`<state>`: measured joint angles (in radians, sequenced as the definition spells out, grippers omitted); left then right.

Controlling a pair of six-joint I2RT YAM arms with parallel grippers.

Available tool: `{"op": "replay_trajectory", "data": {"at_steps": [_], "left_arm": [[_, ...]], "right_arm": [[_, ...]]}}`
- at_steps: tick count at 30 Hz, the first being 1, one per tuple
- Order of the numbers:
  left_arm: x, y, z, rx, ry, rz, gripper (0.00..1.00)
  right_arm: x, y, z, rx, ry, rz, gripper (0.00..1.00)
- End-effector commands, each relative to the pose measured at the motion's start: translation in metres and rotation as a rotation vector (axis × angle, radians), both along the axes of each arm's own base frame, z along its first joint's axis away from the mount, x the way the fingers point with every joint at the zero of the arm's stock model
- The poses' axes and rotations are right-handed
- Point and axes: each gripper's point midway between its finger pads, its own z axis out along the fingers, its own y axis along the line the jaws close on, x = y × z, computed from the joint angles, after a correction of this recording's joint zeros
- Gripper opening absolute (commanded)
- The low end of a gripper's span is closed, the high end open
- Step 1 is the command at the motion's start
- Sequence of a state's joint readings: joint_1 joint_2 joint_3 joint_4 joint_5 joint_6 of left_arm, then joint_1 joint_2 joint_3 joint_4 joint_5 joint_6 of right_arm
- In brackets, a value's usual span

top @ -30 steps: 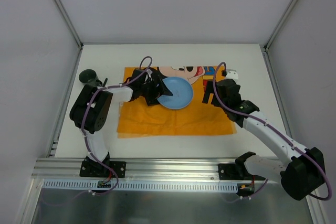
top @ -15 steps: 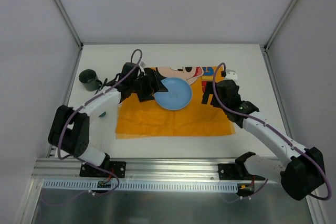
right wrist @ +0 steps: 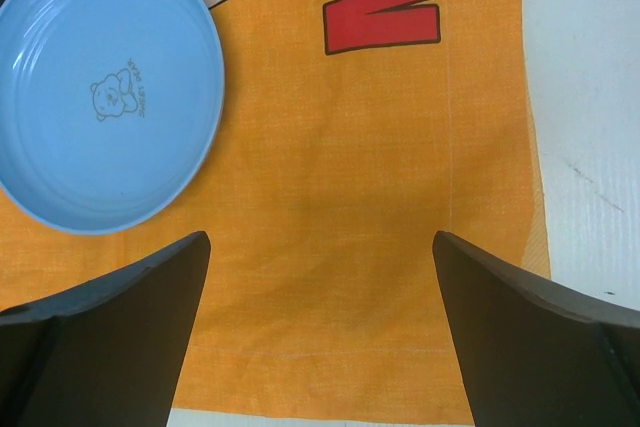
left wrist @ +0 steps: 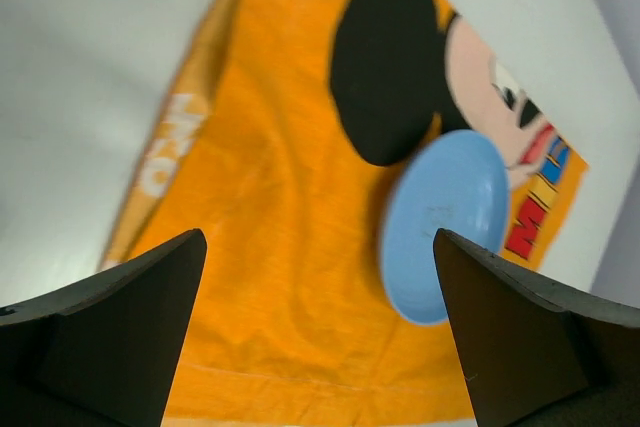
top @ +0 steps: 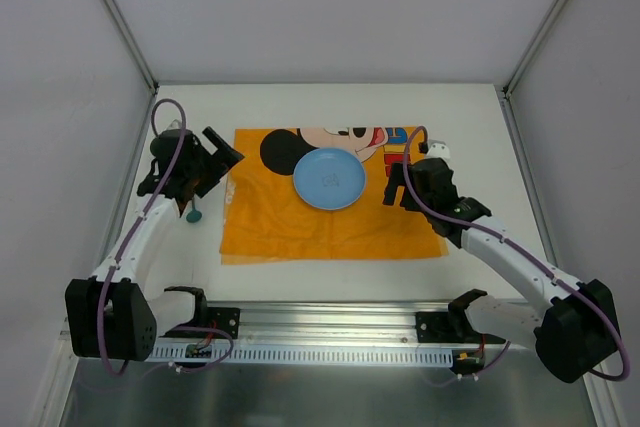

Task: Set the dinner table for one person

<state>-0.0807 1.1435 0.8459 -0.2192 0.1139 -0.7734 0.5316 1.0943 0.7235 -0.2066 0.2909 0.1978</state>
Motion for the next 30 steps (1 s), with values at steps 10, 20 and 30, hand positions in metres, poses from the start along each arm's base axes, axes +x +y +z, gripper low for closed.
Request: {"op": "replay_trajectory", "data": {"at_steps": [10, 20, 30], "left_arm": [[-0.003, 0.078, -0.017, 0.09, 0.089, 0.221, 0.99], [-0.039, 0.085, -0.011, 0.097, 0.013, 0.298, 0.98], [-0.076, 0.112, 0.004, 0.208, -0.035, 0.435, 0.99]], "right_arm": [[-0.001, 0.007, -0.001, 0.067, -0.03, 0.017, 0.99], [0.043, 0.149, 0.121, 0.192, -0.103, 0.409, 0.99], [0.084, 0.309, 0.102, 0.147, 0.081, 0.637, 0.99]]}}
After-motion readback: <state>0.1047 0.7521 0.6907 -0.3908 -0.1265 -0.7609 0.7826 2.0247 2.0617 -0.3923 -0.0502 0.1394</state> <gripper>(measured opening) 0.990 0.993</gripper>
